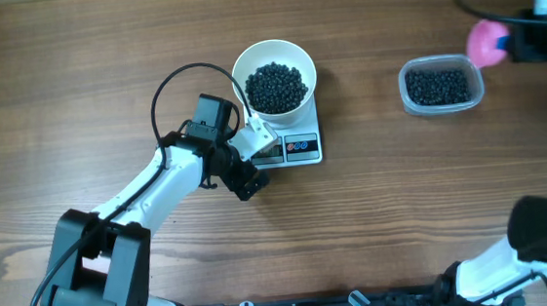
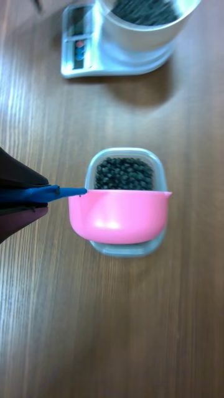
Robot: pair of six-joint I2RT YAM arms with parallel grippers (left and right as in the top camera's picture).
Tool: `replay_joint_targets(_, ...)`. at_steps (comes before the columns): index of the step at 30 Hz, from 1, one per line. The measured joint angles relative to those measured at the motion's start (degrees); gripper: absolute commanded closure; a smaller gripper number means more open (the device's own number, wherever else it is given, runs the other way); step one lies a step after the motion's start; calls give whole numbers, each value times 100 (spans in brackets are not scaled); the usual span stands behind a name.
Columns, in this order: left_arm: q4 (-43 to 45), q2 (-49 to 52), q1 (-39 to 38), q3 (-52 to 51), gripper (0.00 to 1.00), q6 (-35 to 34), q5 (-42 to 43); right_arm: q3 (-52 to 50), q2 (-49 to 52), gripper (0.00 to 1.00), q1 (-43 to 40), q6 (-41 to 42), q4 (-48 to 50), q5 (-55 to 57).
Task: Scoop item into bowl and weigh 150g on scale
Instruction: 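Move the scoop back to the bean tub and scoop beans, right gripper, then lift the filled scoop with the right gripper toward the white bowl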
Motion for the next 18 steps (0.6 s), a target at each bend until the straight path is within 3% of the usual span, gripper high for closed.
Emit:
replay_joint_targets(6, 0, 0, 0, 0, 0, 15, -2, -9, 872, 96, 811, -817, 210, 671)
replay_joint_targets(18, 0, 0, 0, 0, 0, 15, -2, -22, 1805, 96, 807, -1187, 435, 1139)
